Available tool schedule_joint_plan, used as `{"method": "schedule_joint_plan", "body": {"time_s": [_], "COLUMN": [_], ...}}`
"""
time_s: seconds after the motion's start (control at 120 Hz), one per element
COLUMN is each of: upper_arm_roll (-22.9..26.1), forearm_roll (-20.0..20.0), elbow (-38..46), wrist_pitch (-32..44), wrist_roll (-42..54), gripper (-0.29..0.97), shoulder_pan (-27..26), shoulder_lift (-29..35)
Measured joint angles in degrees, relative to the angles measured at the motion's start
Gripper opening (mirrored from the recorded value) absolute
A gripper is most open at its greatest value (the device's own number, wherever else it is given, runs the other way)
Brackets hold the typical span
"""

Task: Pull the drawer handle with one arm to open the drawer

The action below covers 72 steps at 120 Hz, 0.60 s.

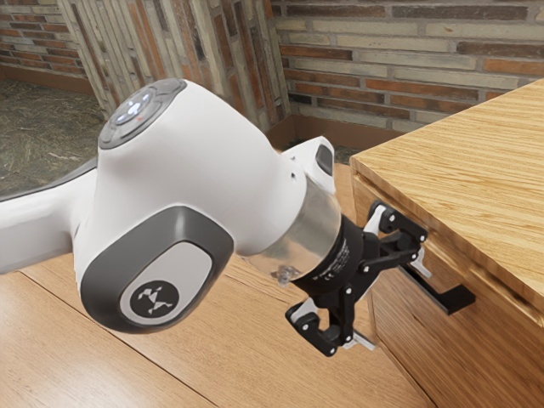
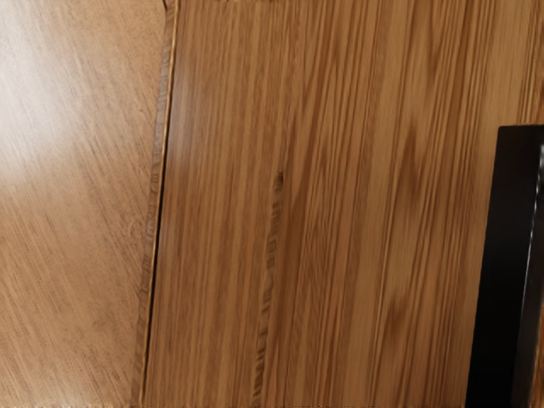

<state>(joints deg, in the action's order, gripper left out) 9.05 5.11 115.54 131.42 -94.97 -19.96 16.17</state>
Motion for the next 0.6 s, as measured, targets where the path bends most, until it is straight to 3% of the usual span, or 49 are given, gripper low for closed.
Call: {"method": "schedule_joint_plan", "body": {"time_s": [0.6], "upper_arm_roll": [0.7], "forearm_roll": [0.0], "elbow": [8.2], "wrist_pitch": [1.7], "wrist_roll": [-2.2], "gripper": [0.68], "shoulder_pan": [0.3], "shoulder_lift": [7.6]}}
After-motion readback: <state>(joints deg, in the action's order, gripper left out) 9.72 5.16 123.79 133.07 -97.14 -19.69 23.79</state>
